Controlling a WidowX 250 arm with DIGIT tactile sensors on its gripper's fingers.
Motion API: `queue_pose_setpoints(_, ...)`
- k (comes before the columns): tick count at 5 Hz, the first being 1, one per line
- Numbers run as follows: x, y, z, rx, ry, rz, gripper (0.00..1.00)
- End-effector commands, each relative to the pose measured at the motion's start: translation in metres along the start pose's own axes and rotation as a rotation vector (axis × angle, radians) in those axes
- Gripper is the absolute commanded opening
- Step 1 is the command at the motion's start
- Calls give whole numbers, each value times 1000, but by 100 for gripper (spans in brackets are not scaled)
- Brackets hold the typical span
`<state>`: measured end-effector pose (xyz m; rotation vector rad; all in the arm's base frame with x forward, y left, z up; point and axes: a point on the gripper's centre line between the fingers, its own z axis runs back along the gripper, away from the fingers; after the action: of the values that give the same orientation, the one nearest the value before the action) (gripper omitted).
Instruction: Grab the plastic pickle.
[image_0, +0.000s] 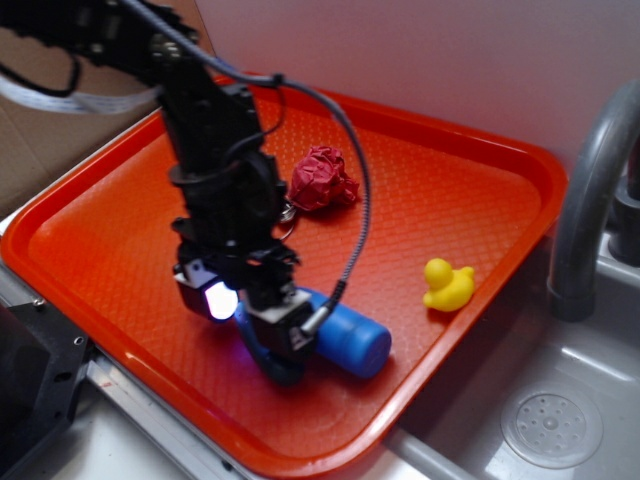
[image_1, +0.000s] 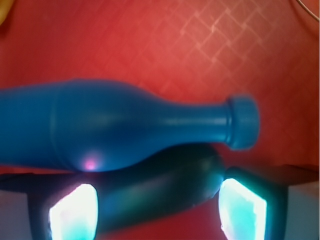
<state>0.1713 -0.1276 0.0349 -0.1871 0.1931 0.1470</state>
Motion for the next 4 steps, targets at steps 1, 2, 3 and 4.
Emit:
queue_pose_setpoints(1, 16, -9, -9, 30, 76, 42, 100)
queue_pose_setpoints(2, 13, -12, -14, 50, 100, -12, 100)
queue_pose_setpoints(3, 6, -13, -20, 67, 129, 56, 0)
queue_pose_setpoints(4, 5, -13, -20, 63, 116, 80, 0)
